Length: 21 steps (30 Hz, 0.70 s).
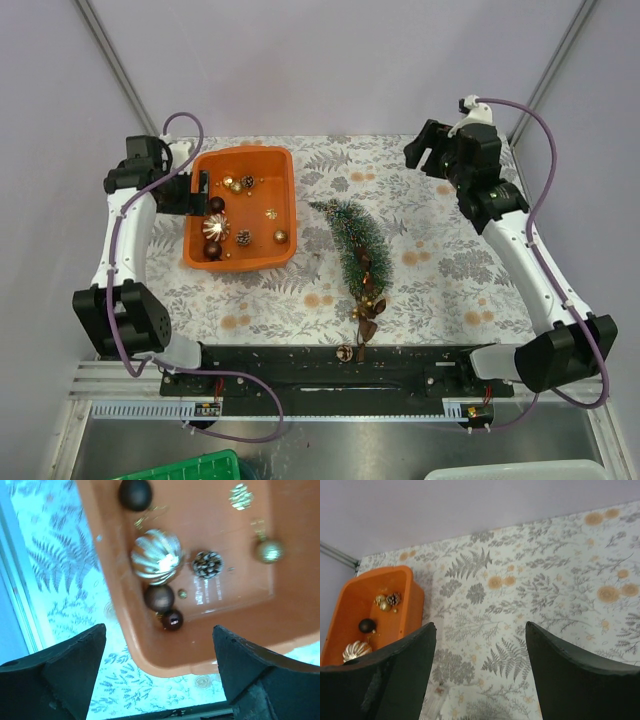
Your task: Decorate the small christmas tree
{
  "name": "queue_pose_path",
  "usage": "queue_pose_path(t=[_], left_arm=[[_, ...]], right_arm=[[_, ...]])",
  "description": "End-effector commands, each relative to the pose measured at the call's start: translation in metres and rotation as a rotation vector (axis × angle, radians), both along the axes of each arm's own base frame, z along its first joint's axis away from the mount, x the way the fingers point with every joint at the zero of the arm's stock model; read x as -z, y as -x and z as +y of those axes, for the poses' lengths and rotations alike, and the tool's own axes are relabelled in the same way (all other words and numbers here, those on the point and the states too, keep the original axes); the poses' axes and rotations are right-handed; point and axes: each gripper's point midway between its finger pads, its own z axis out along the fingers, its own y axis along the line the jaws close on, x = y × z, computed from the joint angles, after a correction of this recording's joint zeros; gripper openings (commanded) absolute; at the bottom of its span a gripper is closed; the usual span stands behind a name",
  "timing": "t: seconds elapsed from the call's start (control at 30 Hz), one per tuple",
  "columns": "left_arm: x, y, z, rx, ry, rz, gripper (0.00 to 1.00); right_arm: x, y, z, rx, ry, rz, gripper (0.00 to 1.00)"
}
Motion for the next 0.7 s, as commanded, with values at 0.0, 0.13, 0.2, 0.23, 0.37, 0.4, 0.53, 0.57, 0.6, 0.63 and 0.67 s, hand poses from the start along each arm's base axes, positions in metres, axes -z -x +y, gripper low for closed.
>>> queue_pose_path(t=[0.0, 0.13, 0.2, 0.23, 0.37, 0.4, 0.53, 0.57, 0.6, 0.63, 0.67], left_arm=[[0.033, -0.001, 0.039, -0.176, -0.054, 0.060, 0.91], [0.049, -0.008, 0.053, -0.237, -0.032, 0.066, 0.91], [0.058, -0.011, 0.052, -0.233, -0.005, 0.090, 0.91], [0.065, -0.013, 0.050, -0.224, 0.018, 0.107, 0.91], [0.088, -0.023, 0.047, -0.212, 0.072, 0.152, 0.83], [0.096, -0.025, 0.048, -0.208, 0.076, 0.171, 0.77], [0.126, -0.027, 0.043, -0.190, 0.108, 0.252, 0.54], [0.130, -0.027, 0.042, -0.187, 0.112, 0.261, 0.49], [0.132, -0.028, 0.039, -0.176, 0.124, 0.263, 0.44], [0.133, -0.029, 0.035, -0.168, 0.128, 0.267, 0.41], [0.135, -0.028, 0.029, -0.152, 0.131, 0.271, 0.39]], right_arm=[[-0.004, 0.005, 0.019, -0.092, -0.077, -0.034, 0.80], [0.010, 0.013, 0.016, -0.097, -0.051, -0.020, 0.79], [0.013, 0.017, 0.014, -0.095, -0.048, -0.026, 0.79], [0.012, 0.019, 0.014, -0.095, -0.049, -0.032, 0.79], [0.018, 0.023, 0.014, -0.100, -0.055, -0.032, 0.79], [0.020, 0.023, 0.014, -0.099, -0.056, -0.030, 0.79], [0.024, 0.023, 0.014, -0.098, -0.057, -0.033, 0.79], [0.025, 0.023, 0.014, -0.097, -0.055, -0.033, 0.79], [0.026, 0.023, 0.013, -0.096, -0.053, -0.031, 0.79], [0.029, 0.023, 0.013, -0.095, -0.048, -0.027, 0.79], [0.031, 0.022, 0.013, -0.093, -0.049, -0.025, 0.80]])
